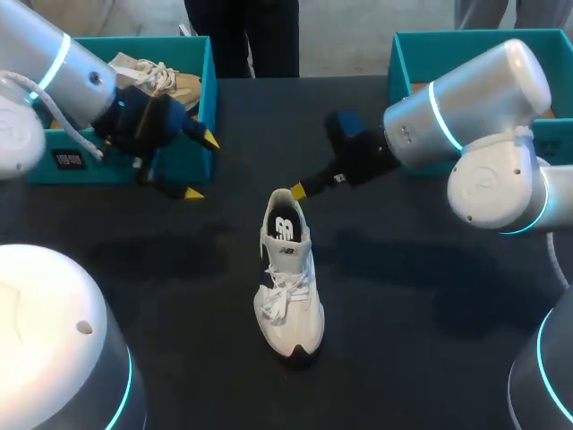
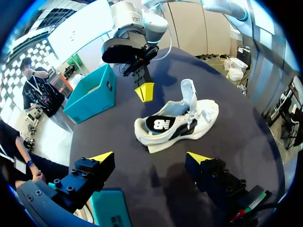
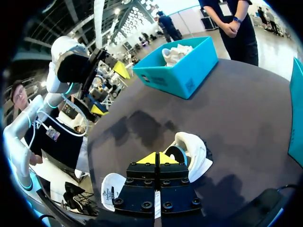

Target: Take the shoe out of the shoebox, open the shoe tongue, remove and reinsert the insole, then place the shoe into the shoebox

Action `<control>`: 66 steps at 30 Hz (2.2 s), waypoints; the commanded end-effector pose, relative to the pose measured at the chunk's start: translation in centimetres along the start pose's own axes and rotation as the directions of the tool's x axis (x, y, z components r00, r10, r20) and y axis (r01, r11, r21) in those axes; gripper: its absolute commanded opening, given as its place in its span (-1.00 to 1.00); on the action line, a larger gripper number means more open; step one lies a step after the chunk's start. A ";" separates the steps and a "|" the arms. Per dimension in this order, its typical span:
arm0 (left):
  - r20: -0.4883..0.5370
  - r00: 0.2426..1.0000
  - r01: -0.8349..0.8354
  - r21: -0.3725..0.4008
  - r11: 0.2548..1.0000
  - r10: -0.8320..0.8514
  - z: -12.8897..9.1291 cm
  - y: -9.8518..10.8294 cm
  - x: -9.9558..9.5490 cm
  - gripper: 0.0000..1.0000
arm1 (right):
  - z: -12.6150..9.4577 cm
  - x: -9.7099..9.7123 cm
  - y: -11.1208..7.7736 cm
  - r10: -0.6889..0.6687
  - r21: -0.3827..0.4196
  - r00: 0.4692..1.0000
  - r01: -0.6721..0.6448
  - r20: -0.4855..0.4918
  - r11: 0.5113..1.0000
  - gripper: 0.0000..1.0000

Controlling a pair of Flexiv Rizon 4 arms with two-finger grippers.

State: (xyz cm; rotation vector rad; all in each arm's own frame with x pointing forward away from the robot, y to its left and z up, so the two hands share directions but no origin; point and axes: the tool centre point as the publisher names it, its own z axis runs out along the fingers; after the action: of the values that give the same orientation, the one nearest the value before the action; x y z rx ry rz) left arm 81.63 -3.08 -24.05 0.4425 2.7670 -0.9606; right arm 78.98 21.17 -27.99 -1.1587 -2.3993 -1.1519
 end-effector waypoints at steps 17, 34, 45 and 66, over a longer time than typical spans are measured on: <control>0.045 0.999 0.001 -0.027 1.000 0.000 -6.6 4.3 -1.1 1.00 | 1.3 -0.4 -0.1 0.097 0.015 0.963 -0.104 0.252 0.994 -1.00; 0.124 0.991 0.067 -0.082 0.994 -0.056 -9.0 7.0 -2.2 1.00 | 3.3 0.7 -1.2 0.189 0.049 0.851 -0.243 0.490 0.969 -1.00; 0.124 0.991 0.067 -0.082 0.994 -0.056 -9.0 7.0 -2.2 1.00 | 3.8 1.7 -2.1 0.224 0.040 0.784 -0.303 0.579 0.952 -1.00; 0.124 0.991 0.067 -0.082 0.994 -0.056 -9.0 7.0 -2.2 1.00 | 5.0 0.6 -3.9 0.340 -0.019 0.691 -0.427 0.638 0.904 -1.00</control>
State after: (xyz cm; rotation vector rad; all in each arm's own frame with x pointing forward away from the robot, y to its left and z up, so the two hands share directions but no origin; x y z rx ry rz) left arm 85.51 7.36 -20.52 0.2779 2.7120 -0.8513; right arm 76.15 23.09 -32.74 -2.1440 -2.3915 -0.5170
